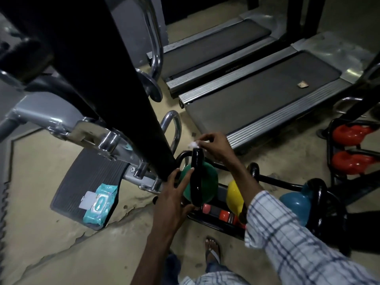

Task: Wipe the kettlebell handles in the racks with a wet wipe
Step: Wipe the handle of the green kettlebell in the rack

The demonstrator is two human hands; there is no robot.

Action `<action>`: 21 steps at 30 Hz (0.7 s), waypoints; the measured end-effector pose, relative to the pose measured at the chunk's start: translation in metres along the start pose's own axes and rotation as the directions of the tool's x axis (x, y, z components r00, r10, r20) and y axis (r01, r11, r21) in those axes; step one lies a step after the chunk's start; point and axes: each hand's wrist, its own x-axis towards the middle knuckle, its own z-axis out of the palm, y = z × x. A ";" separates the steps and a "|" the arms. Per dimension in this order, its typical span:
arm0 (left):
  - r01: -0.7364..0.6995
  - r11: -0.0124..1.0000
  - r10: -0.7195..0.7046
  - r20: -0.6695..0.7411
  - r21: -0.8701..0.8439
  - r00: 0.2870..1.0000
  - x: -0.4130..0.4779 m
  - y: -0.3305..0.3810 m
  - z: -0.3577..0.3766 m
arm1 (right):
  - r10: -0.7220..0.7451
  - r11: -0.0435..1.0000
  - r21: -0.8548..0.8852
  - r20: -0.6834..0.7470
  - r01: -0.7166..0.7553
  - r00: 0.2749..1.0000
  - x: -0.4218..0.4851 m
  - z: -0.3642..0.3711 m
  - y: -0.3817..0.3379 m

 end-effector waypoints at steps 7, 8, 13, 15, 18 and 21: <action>-0.018 1.000 0.018 -0.016 -0.003 1.000 0.002 0.001 -0.002 | 0.092 0.881 -0.468 0.323 0.075 0.942 0.040 -0.012 -0.043; -0.014 1.000 0.014 -0.019 0.000 1.000 0.002 0.001 -0.001 | 0.087 0.855 -0.508 0.345 0.108 0.935 0.042 -0.012 -0.044; -0.028 1.000 0.028 -0.029 0.001 0.999 0.002 -0.002 0.000 | -0.014 0.841 -0.492 0.399 0.227 0.917 0.017 -0.001 -0.053; -0.024 1.000 0.024 -0.023 -0.008 0.999 0.002 -0.001 0.000 | 0.159 0.789 -0.608 0.343 0.089 0.926 0.028 0.007 -0.068; -0.014 1.000 0.014 -0.030 0.003 0.999 0.001 0.001 -0.001 | 0.110 0.742 -0.660 0.285 0.112 0.952 0.033 0.011 -0.079; -0.009 1.000 0.009 -0.019 0.015 1.000 0.001 0.001 0.001 | 0.161 0.741 -0.652 0.408 0.163 0.899 0.012 0.016 -0.087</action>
